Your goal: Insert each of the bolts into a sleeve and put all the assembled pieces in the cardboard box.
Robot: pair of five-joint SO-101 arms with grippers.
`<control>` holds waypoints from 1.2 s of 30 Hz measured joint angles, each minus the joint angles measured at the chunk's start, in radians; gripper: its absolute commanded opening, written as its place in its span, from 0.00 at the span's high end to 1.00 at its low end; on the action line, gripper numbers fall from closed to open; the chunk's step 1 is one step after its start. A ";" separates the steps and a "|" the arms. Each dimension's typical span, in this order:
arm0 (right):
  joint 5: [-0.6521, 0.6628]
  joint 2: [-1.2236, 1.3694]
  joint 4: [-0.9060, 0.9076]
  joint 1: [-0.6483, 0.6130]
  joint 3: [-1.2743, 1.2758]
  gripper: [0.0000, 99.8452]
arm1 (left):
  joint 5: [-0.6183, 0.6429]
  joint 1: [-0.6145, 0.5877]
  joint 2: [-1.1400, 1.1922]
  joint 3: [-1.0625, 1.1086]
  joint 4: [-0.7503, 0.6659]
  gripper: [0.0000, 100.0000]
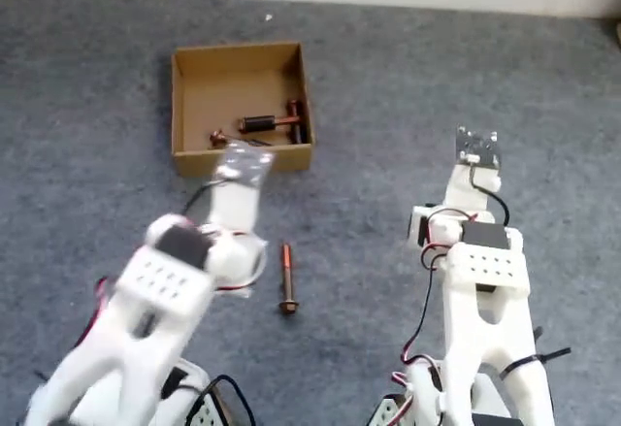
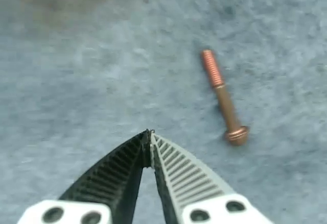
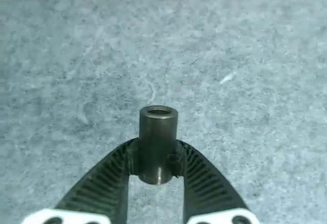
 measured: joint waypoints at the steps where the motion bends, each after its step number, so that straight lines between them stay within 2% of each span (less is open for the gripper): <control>1: 0.000 0.000 0.000 0.003 0.000 0.99 | 0.029 0.029 0.061 -0.018 -0.011 0.95; 5: 0.000 0.000 0.000 0.009 0.000 0.99 | 0.124 0.117 0.264 -0.114 -0.034 0.80; 7: 0.000 0.000 0.000 0.009 0.000 0.99 | 0.183 0.127 0.344 -0.166 -0.034 0.78; 11: 0.000 0.000 0.000 0.009 0.000 0.99 | 0.256 0.124 0.473 -0.238 -0.037 0.80; 16: 0.000 0.000 0.000 0.009 0.000 0.99 | 0.270 0.135 0.595 -0.267 -0.044 0.80; 20: 0.000 0.000 0.000 0.009 0.000 0.99 | 0.273 0.140 0.704 -0.269 -0.103 0.82; 22: 0.000 0.000 0.000 0.009 0.000 0.99 | 0.278 0.140 0.756 -0.281 -0.120 0.87; 25: 0.000 0.000 0.000 0.009 0.000 0.99 | 0.325 0.144 0.792 -0.315 -0.120 1.00; 27: 0.000 0.000 0.000 0.009 0.000 0.99 | 0.342 0.150 0.796 -0.325 -0.124 0.98; 32: 0.000 0.000 0.000 0.009 0.000 0.99 | 0.351 0.146 0.798 -0.327 -0.123 0.99; 36: 0.000 0.000 0.000 0.009 0.000 0.99 | 0.402 0.146 0.801 -0.368 -0.048 0.99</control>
